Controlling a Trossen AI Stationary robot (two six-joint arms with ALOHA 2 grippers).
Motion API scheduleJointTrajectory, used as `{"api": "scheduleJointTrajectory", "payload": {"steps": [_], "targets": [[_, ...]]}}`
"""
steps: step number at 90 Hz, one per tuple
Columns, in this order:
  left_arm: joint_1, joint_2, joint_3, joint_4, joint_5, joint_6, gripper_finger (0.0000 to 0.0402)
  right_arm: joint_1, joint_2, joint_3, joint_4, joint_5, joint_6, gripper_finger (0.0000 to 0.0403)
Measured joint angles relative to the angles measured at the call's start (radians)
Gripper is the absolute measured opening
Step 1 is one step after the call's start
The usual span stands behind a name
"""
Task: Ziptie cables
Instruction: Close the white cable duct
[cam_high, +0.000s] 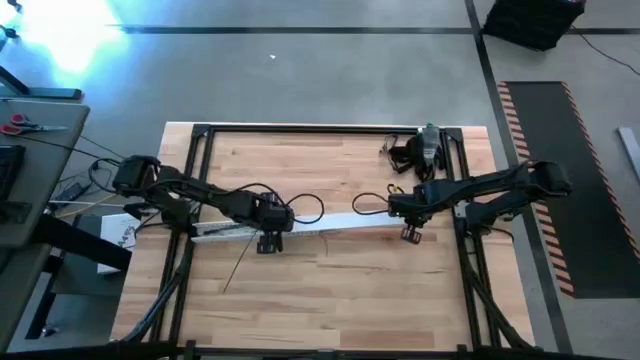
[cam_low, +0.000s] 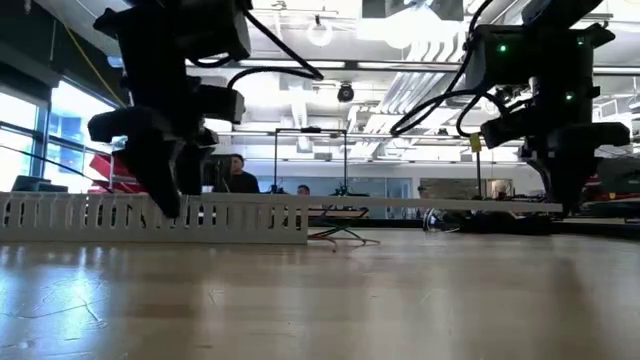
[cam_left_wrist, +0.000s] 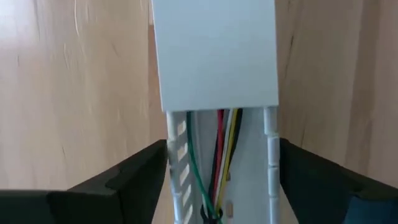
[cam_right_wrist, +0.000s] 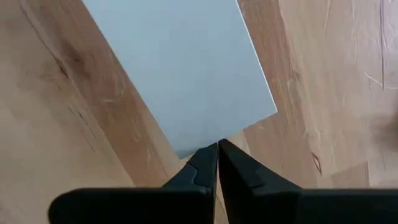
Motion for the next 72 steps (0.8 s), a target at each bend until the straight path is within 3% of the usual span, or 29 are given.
{"api": "scheduleJointTrajectory", "payload": {"steps": [41,72], "targets": [[-0.001,0.000,-0.037,0.109,-0.040,-0.024,0.0273,0.000,0.000,0.000,0.002,0.003,-0.007,0.0000],[-0.001,0.000,-0.045,0.104,-0.040,-0.017,0.0270,0.000,0.000,0.000,0.002,0.004,-0.007,0.0000]]}}
